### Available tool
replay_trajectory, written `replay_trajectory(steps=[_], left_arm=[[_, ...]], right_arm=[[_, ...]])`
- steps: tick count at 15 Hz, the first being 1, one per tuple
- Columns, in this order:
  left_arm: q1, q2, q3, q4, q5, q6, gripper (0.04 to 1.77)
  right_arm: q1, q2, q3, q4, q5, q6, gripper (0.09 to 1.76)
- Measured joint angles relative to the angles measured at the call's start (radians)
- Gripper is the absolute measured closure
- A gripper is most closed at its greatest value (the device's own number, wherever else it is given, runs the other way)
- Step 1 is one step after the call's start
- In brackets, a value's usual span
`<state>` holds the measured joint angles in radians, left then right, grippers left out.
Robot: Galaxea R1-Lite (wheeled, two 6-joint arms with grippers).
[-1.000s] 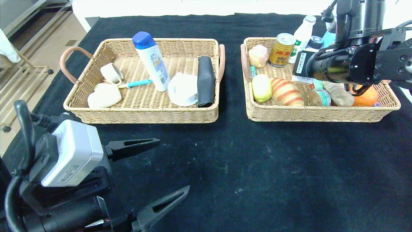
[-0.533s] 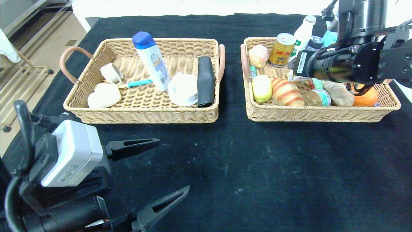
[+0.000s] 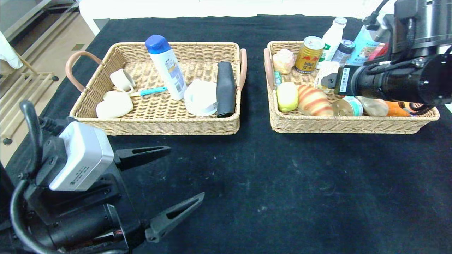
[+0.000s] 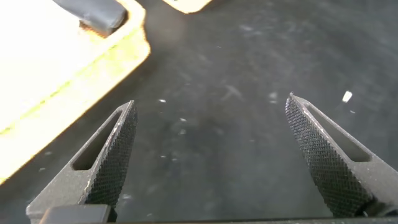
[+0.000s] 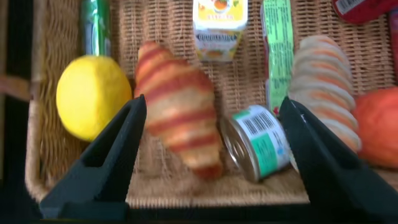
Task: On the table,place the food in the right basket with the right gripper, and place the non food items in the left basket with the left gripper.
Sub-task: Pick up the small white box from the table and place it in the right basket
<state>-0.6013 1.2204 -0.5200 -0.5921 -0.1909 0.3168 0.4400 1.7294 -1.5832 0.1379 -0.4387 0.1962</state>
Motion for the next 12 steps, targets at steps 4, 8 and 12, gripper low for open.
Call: replay_trajectory(steps=[4,8,12], left_arm=[[0.039,-0.017,-0.039,0.015,0.105,0.000,0.09],[0.072,-0.087,-0.094,0.203,0.178,-0.010,0.09],[0.138,-0.253,-0.114,0.408,0.196,-0.028,0.09]], right_arm=[[-0.006,-0.212,0.229,0.003,0.101,-0.061,0.22],[-0.017,-0.471,0.437,0.036,0.175,-0.140,0.19],[-0.020,-0.716,0.509,0.253,0.253,-0.158,0.17]])
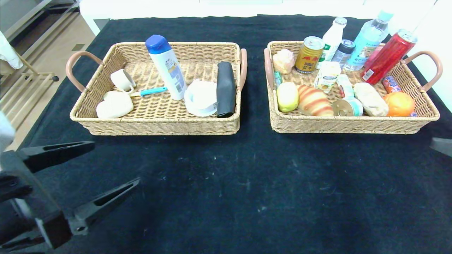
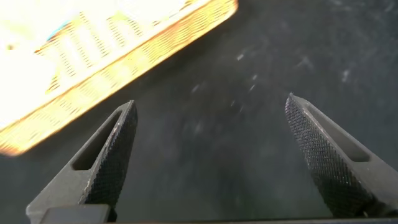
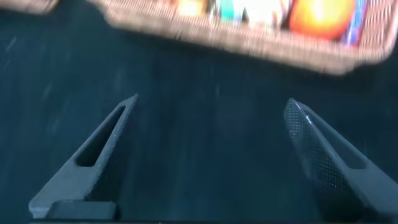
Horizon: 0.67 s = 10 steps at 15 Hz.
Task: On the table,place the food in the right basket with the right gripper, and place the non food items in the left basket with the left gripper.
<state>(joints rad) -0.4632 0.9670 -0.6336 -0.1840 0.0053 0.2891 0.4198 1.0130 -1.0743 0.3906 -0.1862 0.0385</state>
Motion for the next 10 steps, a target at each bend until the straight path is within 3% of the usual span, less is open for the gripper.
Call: replay_trajectory(steps=[5,10], left_arm=[[0.142,-0.276,-0.068,0.339,-0.011,-0.021,0.09],[0.280,-0.454,-0.158,0.508,-0.028,-0.026,0.09]], right_arm=[[-0.009,-0.301,0.007,0.284,0.037,-0.003,0.15],[-0.151,-0.533,-0.014,0.472,0.113,-0.016,0.15]])
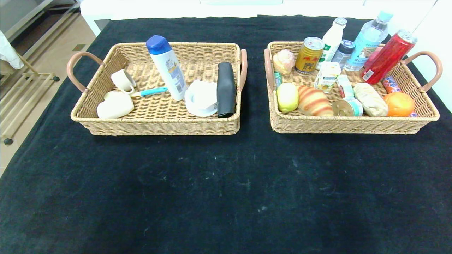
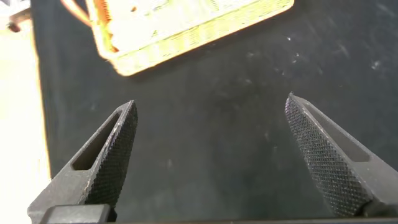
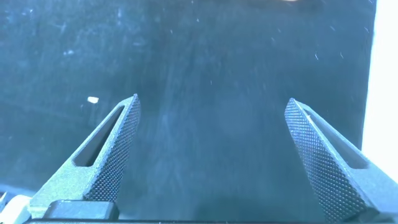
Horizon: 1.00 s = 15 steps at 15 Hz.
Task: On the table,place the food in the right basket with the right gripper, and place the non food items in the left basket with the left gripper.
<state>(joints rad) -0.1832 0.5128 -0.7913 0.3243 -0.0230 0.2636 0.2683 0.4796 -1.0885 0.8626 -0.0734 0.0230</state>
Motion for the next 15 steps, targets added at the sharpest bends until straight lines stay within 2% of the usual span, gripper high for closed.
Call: replay_trajectory(steps=[1,3,6,7,9,12,15], left_arm=[[0.021,-0.026,-0.026,0.059,-0.024,0.001,0.09],[0.066,-0.079,-0.078,0.172,-0.113,0.001,0.09],[0.132,-0.163,-0.107,0.258,-0.220,0.001,0.09],[0.145,-0.190,-0.103,0.281,-0.236,0.001,0.09],[0.154,-0.234,-0.096,0.308,-0.230,-0.009,0.09],[0.153,-0.262,-0.099,0.310,-0.231,-0.039,0.09],[0.164,-0.303,-0.056,0.316,-0.248,-0.039,0.09]], right_arm=[[-0.030,-0.040,0.002,0.028,0.025,-0.012,0.15],[-0.074,-0.106,0.024,0.063,0.068,-0.024,0.15],[-0.113,-0.175,0.060,0.133,0.091,-0.021,0.15],[-0.116,-0.185,0.061,0.142,0.092,-0.019,0.15],[-0.129,-0.198,0.047,0.141,0.095,-0.016,0.15],[-0.210,-0.207,0.020,0.142,0.194,-0.021,0.15],[-0.276,-0.247,0.089,0.143,0.241,-0.025,0.15]])
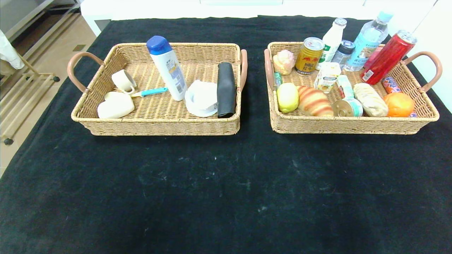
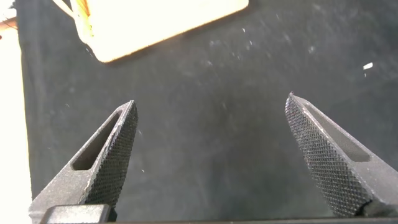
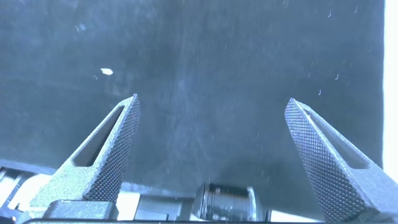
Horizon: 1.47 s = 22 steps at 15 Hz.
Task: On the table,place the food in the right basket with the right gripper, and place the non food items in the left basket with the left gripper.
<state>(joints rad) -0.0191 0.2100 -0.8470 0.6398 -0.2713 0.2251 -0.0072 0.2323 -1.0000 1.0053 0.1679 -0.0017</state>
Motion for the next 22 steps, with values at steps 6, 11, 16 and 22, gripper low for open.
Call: replay_trajectory(steps=[6,11,16,22], left_arm=[[0.014,-0.161,0.146,0.000,-0.043,-0.001,0.09],[0.016,-0.207,0.234,-0.025,-0.042,-0.009,0.09],[0.016,-0.211,0.438,-0.323,-0.008,-0.061,0.09],[0.017,-0.212,0.685,-0.476,0.130,-0.089,0.09]], right_arm=[[0.002,-0.157,0.167,-0.023,0.042,-0.013,0.15],[0.010,-0.227,0.305,-0.186,0.022,0.056,0.15],[0.011,-0.233,0.669,-0.796,-0.091,0.058,0.15],[0.010,-0.234,0.988,-1.010,-0.164,-0.020,0.15]])
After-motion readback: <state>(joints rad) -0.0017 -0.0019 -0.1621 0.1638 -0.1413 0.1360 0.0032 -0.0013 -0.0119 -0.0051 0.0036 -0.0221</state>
